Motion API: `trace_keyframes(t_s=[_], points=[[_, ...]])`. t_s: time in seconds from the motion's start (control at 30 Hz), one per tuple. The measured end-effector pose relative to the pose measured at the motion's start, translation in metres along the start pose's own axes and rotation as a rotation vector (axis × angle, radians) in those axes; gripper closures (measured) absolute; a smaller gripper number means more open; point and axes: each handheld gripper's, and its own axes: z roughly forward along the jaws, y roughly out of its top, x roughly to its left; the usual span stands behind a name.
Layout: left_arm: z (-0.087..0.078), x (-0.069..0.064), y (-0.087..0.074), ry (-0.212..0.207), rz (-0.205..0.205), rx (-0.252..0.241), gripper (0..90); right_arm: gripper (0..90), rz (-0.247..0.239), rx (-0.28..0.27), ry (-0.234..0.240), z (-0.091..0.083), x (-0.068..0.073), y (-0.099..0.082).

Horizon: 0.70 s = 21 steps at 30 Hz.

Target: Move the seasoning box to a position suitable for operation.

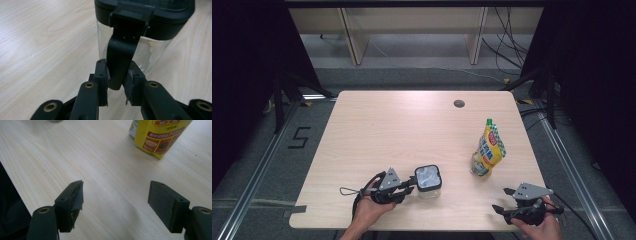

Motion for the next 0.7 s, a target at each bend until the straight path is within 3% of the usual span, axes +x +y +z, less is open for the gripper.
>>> trace_keyframes(t_s=[0.17,0.2,0.37,0.4,0.47,0.5,0.6,0.67,0.7], points=[[0.001,0.004,0.001,0.01,0.021,0.003,73.7,29.4,-0.027,-0.003,-0.003,0.001,-0.001,0.0],[0.002,0.003,0.001,-0.001,-0.014,-0.009,73.4,29.3,-0.006,0.003,-0.004,0.001,0.0,-0.001],[0.002,0.007,0.004,0.017,-0.014,0.001,72.2,29.3,-0.021,-0.002,-0.001,0.001,-0.001,-0.001],[0.002,0.007,0.003,0.01,-0.036,-0.012,71.7,29.3,-0.014,0.003,0.0,0.001,-0.001,-0.001],[0.0,0.009,0.004,0.02,-0.009,-0.006,69.2,29.3,-0.018,0.007,-0.001,0.001,-0.001,-0.001],[0.0,0.007,0.003,0.034,-0.052,-0.032,66.2,29.3,-0.017,0.005,-0.002,0.001,-0.001,-0.001],[-0.006,0.008,0.003,0.031,-0.04,-0.043,60.1,29.3,-0.015,0.005,-0.003,0.001,-0.001,-0.001],[-0.009,0.007,0.003,0.023,-0.052,-0.046,55.1,29.3,-0.014,0.004,-0.004,0.001,-0.001,-0.001],[-0.013,0.009,0.003,0.022,-0.016,-0.031,55.1,29.3,-0.014,0.004,-0.004,0.001,-0.001,-0.001]])
